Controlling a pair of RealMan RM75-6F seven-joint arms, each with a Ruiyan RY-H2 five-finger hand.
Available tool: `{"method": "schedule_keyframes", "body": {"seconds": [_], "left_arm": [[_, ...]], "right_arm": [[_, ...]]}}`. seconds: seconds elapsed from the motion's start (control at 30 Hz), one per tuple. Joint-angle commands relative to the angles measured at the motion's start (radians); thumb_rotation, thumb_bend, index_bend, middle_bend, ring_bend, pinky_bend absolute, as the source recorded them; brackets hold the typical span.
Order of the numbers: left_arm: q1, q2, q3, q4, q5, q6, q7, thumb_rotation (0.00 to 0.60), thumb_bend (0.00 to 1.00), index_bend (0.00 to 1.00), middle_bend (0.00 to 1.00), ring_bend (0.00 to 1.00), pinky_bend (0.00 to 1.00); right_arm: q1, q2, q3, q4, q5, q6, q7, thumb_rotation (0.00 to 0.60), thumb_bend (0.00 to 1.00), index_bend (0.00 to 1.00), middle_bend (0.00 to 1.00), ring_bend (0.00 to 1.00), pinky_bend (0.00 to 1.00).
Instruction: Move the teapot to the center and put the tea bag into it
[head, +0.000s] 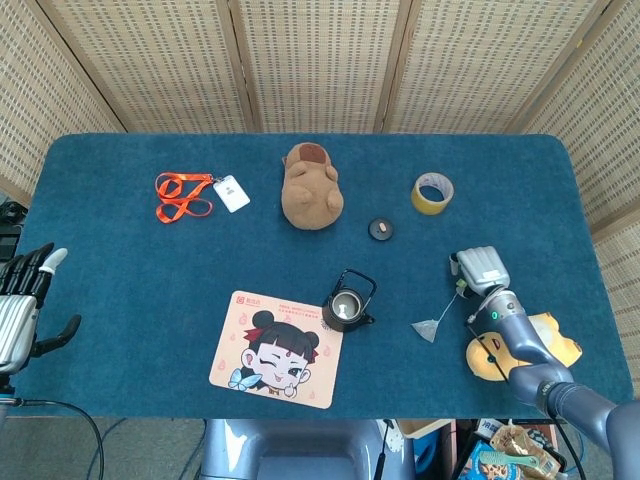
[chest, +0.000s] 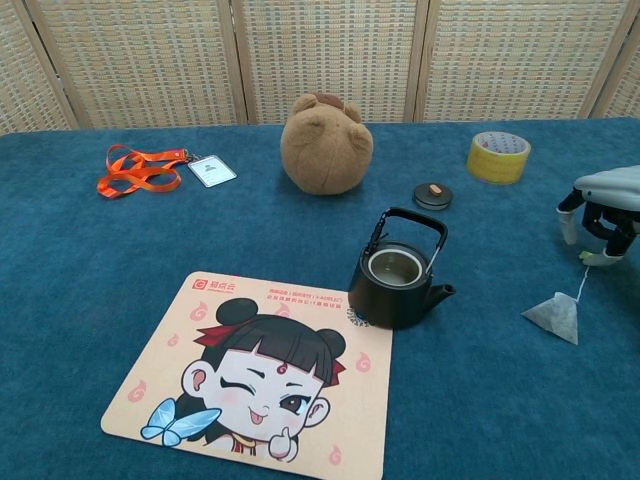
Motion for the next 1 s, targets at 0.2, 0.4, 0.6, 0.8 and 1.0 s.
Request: {"method": "schedule_keyframes", "body": {"seconds": [0.2, 0.4, 0.6, 0.8, 1.0], "left_arm": [[0.0, -0.002, 0.001, 0.002, -0.001, -0.002, 0.002, 0.6, 0.35, 0.0, 0.0, 0.0, 0.0], [-0.002, -0.007, 0.0, 0.004, -0.001, -0.007, 0.001, 0.6, 0.35, 0.0, 0.0, 0.0, 0.0], [-0.003, -0.008, 0.0, 0.005, 0.0, -0.007, 0.002, 0.6, 0.35, 0.0, 0.0, 0.0, 0.0], [-0.001, -0.007, 0.001, 0.004, 0.002, -0.005, 0.002, 0.6, 0.35, 0.0, 0.0, 0.0, 0.0], [-0.001, -0.007, 0.0, 0.004, 0.001, -0.006, 0.003, 0.6, 0.35, 0.0, 0.0, 0.0, 0.0]], "right_arm": [[0.0, -0.009, -0.002, 0.027, -0.006, -0.007, 0.007, 0.6, 0.4, 0.53, 0.88, 0.94, 1.0], [-0.004, 0.002, -0.002, 0.014, -0.012, -0.002, 0.005, 0.6, 0.4, 0.53, 0.88, 0.94, 1.0], [-0.005, 0.002, 0.0, 0.017, -0.003, -0.009, -0.001, 0.6, 0.4, 0.53, 0.88, 0.94, 1.0], [-0.006, -0.003, -0.001, 0.025, -0.001, -0.014, -0.005, 0.6, 0.4, 0.53, 0.88, 0.94, 1.0], [-0.007, -0.003, 0.001, 0.035, 0.003, -0.019, -0.008, 0.6, 0.4, 0.54, 0.88, 0.94, 1.0]]}}
